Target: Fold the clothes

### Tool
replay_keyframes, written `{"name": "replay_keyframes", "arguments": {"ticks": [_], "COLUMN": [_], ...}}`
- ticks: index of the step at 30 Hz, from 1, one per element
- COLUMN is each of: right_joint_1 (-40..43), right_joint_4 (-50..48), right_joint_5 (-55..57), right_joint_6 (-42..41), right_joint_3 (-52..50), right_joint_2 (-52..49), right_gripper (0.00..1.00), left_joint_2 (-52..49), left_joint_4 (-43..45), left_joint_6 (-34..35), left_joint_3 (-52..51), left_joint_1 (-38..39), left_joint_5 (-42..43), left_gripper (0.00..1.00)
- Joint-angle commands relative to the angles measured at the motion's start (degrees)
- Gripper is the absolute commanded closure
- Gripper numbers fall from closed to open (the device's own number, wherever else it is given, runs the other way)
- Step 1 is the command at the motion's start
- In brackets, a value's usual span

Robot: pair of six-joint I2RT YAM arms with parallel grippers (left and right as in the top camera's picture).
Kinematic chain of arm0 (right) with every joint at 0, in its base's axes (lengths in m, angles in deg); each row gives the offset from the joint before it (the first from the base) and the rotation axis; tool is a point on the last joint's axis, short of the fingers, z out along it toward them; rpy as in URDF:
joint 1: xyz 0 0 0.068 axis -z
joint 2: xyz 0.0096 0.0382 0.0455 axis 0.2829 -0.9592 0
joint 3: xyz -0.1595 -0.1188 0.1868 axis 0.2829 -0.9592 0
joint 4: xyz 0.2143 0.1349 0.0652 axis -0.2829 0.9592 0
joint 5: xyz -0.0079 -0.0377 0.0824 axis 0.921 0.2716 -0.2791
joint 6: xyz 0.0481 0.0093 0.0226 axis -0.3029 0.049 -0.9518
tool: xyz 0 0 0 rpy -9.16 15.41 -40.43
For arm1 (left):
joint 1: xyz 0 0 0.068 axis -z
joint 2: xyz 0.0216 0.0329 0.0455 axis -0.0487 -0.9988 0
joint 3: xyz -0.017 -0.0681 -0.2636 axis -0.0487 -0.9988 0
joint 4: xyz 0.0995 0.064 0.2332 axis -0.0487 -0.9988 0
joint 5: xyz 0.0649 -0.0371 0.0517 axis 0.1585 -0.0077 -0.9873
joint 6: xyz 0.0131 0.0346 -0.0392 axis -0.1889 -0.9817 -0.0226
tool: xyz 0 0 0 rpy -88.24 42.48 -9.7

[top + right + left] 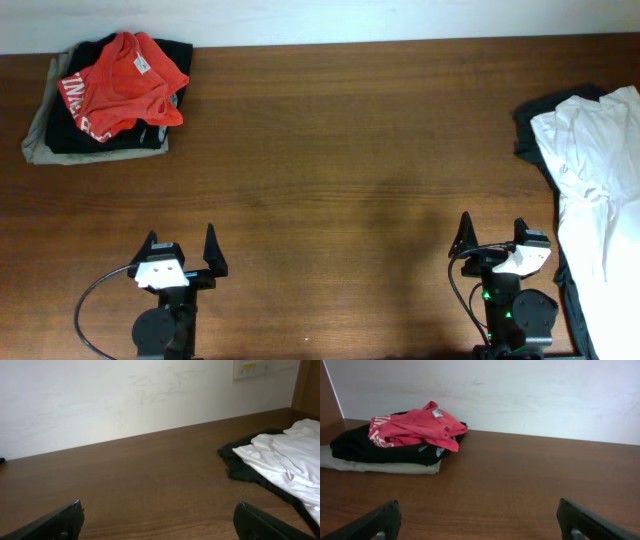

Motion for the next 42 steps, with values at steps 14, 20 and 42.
{"name": "replay_keyframes", "arguments": {"ticks": [14,20,42], "right_joint_1": [0.4,0.4,0.4], "right_joint_4": [0.3,0.3,0.3], "right_joint_5": [0.1,0.1,0.1], "right_joint_6": [0.6,0.6,0.6], "right_joint_3": [-0.4,-0.4,-0.4], "right_joint_2": [0.6,0.6,0.6], "right_gripper": [0.01,0.01,0.01], "left_joint_2": [0.4,0.4,0.4], "left_joint_4": [-0.2,-0.2,-0.2], "left_joint_6": [-1.2,-1.2,-1.2], "left_joint_3": [-0.1,-0.1,-0.1], "left_joint_1": [-0.3,-0.3,-0.3], "left_joint_5": [-0.9,-0.9,-0.9], "left_gripper": [0.01,0.01,0.01]}}
